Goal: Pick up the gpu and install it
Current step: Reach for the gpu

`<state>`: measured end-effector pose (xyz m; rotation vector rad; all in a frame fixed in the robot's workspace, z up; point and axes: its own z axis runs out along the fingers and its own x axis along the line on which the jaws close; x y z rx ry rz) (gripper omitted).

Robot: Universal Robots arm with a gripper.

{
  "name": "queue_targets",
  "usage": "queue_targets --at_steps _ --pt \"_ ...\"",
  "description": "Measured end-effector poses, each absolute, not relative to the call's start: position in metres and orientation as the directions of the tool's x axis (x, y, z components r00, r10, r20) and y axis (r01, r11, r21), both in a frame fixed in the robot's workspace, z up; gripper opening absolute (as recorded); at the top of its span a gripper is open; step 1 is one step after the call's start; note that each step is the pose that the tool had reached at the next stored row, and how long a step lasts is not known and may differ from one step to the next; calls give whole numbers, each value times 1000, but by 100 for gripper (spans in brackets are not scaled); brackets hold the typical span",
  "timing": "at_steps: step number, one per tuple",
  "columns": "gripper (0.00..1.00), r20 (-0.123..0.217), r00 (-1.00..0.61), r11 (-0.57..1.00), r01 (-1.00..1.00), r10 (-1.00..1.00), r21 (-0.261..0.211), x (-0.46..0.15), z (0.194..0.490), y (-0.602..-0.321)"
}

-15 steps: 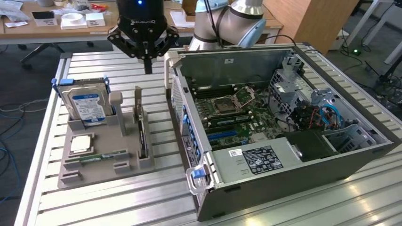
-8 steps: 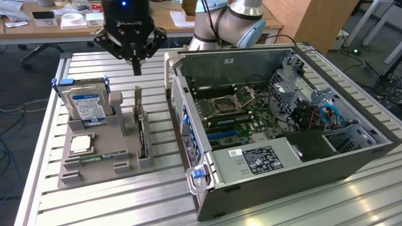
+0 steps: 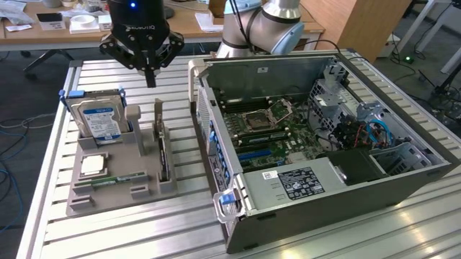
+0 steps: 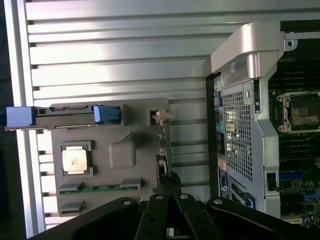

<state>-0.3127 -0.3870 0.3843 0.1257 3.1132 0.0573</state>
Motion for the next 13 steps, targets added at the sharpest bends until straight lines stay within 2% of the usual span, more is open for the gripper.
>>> queue_targets --at_steps 13 --pt "11 -24 -996 996 80 81 35 -316 384 -409"
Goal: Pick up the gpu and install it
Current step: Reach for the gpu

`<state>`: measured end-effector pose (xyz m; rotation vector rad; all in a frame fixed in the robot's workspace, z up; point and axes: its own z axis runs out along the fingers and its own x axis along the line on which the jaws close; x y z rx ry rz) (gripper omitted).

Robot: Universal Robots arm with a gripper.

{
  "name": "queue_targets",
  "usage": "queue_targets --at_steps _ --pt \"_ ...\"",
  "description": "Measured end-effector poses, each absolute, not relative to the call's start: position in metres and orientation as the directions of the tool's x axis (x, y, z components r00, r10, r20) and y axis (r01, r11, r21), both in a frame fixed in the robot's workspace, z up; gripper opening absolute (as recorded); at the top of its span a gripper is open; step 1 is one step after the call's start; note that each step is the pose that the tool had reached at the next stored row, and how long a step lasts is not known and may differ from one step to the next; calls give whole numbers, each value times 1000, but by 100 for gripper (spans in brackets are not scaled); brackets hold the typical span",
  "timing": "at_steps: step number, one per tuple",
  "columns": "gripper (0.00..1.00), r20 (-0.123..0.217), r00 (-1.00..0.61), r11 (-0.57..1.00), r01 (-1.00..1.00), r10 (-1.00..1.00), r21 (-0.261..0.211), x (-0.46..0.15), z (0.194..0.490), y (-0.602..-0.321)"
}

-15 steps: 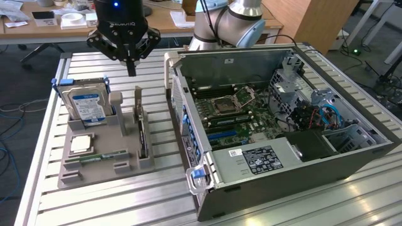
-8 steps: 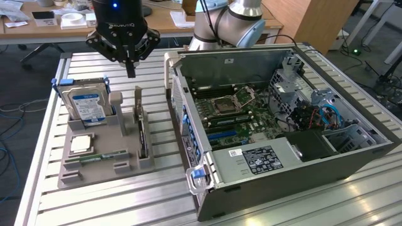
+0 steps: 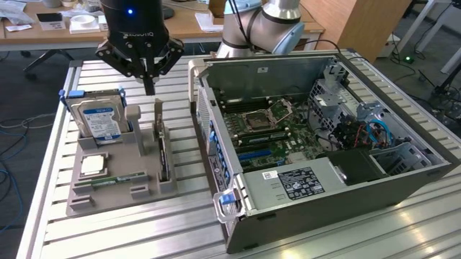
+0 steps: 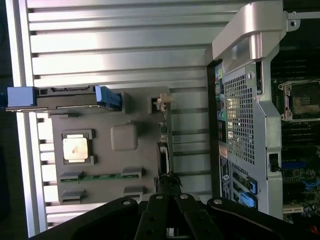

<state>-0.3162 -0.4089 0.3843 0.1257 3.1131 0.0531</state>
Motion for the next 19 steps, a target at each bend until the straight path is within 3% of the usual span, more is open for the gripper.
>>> queue_targets --at_steps 19 --pt "11 -24 -996 996 80 81 34 -317 384 -420"
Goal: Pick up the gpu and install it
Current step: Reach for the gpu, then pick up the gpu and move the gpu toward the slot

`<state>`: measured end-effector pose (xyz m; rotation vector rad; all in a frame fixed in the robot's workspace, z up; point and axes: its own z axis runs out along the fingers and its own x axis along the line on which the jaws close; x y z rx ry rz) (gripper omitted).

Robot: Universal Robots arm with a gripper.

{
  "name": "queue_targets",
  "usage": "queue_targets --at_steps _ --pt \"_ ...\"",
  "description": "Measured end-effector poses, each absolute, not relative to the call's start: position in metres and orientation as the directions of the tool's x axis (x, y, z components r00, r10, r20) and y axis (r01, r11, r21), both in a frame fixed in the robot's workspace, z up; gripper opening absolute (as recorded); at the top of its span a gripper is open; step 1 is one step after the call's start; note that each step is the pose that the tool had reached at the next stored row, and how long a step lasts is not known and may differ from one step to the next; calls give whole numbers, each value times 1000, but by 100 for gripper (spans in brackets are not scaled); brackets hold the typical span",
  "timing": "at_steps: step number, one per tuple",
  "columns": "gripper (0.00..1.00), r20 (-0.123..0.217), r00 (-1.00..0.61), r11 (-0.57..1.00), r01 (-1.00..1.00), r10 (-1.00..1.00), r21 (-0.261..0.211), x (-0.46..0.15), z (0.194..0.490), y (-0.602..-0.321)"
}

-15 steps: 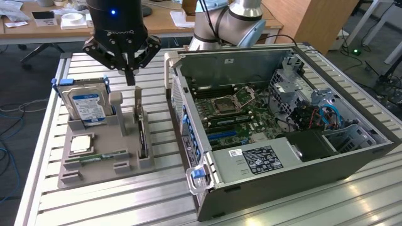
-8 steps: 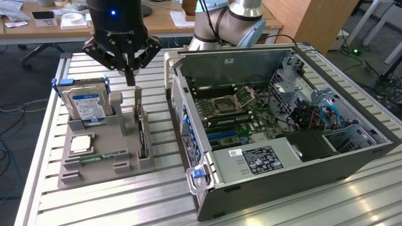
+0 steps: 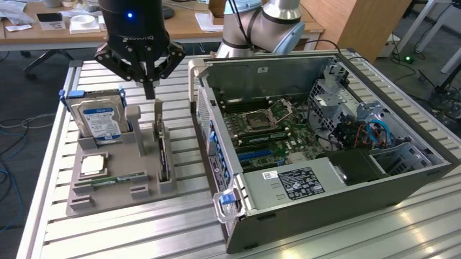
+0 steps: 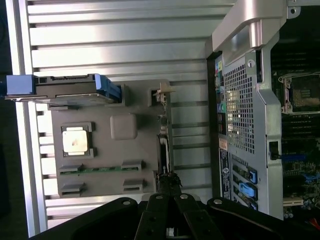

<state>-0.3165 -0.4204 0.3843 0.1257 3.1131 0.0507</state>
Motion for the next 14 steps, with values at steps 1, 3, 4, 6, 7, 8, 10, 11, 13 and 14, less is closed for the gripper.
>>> queue_targets --at_steps 1,3,4,6,7,8,10,11,13,14 --pt "11 -24 -996 996 80 81 34 -317 384 -422" --pt "11 -24 -996 996 80 81 34 -317 384 -424" --pt "11 -24 -996 996 80 81 34 -317 384 -425" --pt "11 -24 -996 996 80 81 34 -317 384 -426" --pt "11 -24 -996 996 80 81 34 -317 384 -426" --pt "11 -24 -996 996 80 81 34 -317 384 -426" --pt "11 -24 -996 996 80 81 34 -317 384 -426" --pt "11 -24 -996 996 80 81 34 -317 384 -426" --pt "11 -24 -996 996 80 81 34 -317 384 -426" --pt "11 -24 -996 996 80 81 34 -317 384 -426"
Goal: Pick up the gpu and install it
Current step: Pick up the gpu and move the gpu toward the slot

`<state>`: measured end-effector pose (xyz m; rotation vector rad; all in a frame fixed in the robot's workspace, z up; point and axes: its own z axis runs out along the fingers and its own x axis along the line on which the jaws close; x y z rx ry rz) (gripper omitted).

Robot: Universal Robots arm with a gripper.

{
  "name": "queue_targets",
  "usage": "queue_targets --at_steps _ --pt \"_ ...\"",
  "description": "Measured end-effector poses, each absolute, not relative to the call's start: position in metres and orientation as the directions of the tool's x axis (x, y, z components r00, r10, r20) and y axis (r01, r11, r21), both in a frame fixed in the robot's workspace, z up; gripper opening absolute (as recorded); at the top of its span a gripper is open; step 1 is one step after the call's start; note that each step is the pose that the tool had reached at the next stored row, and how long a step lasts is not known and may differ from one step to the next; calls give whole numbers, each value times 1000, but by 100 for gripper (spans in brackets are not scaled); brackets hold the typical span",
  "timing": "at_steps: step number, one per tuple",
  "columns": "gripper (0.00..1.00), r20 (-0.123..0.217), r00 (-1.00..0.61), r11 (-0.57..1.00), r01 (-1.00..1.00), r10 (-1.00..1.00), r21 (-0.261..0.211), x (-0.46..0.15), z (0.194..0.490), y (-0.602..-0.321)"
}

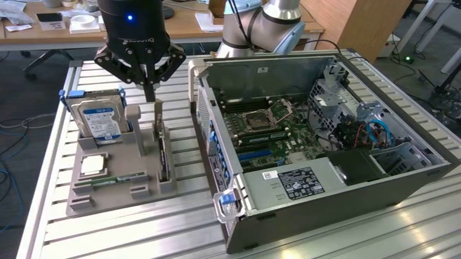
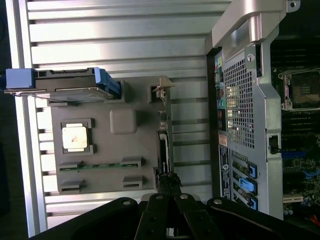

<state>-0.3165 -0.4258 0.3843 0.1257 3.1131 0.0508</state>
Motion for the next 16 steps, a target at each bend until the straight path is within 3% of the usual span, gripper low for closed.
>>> queue_targets --at_steps 5,8,11,12,16 --pt "11 -24 -996 996 80 81 34 -317 384 -426" --pt "29 -24 -996 996 80 81 34 -317 384 -426" --pt "35 -24 -996 996 80 81 34 -317 384 -426" --pt "42 -24 -996 996 80 81 34 -317 384 -426" --pt "42 -24 -996 996 80 81 34 -317 384 -426"
